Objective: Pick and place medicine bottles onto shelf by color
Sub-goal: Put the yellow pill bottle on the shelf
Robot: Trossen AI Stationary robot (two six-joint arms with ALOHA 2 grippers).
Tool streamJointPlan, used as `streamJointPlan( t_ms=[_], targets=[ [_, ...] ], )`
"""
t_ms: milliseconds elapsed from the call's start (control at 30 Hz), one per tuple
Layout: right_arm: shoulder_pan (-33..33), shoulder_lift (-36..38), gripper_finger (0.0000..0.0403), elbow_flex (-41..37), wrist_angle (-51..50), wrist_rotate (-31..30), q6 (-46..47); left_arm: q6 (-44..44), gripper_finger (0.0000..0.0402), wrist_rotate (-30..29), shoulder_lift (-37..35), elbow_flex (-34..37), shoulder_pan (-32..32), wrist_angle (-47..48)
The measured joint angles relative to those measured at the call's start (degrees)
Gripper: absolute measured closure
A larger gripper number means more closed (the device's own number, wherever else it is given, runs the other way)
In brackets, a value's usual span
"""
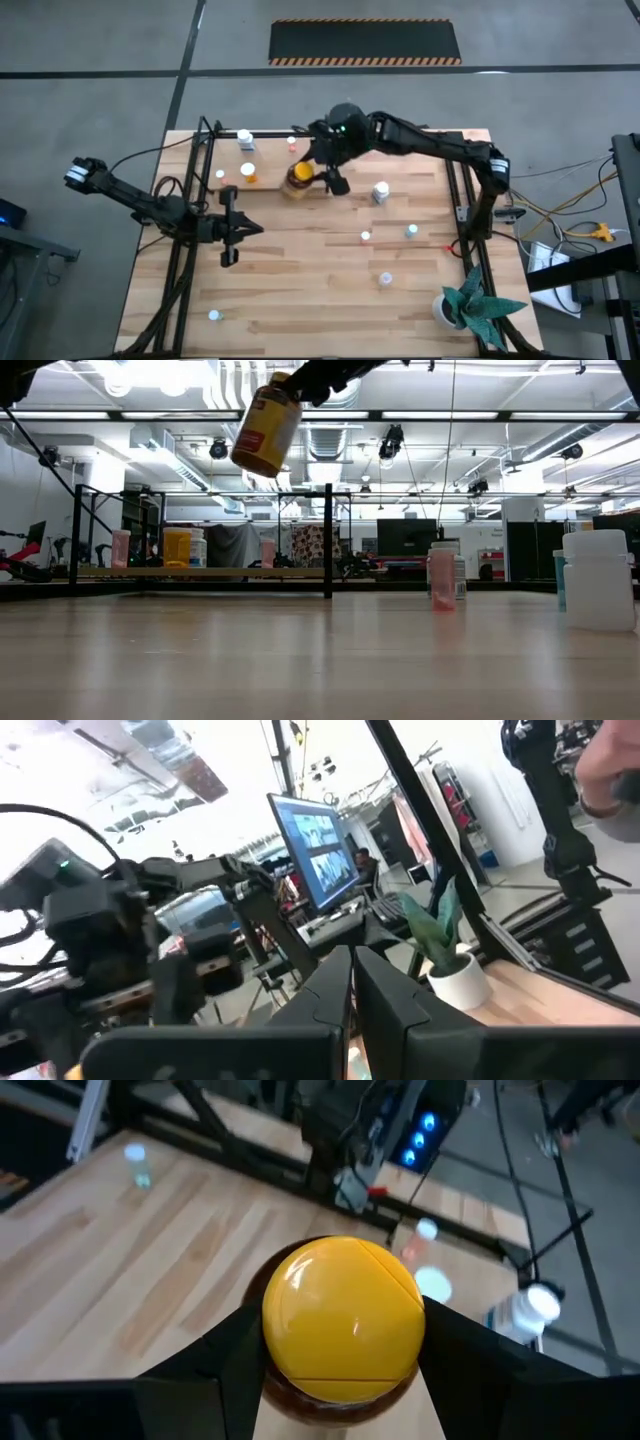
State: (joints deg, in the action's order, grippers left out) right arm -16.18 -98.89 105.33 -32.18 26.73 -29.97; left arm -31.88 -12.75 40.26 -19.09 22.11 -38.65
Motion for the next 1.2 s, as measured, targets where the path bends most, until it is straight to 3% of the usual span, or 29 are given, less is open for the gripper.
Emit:
streamJointPlan(
  t_ms=[433,1200],
  targets=[
    [-2.7,-8.0,0.0192,3.7,-0.7,0.3,-7.4,-0.1,0.0402,0.0,-1.6,0.0,0.0,0.1],
    [-5.7,-15.8,0.0191,3.9,0.4,2.1,-8.2,-1.7,0.0402,0.0,-2.8,0.0,0.0,0.5]
  ],
)
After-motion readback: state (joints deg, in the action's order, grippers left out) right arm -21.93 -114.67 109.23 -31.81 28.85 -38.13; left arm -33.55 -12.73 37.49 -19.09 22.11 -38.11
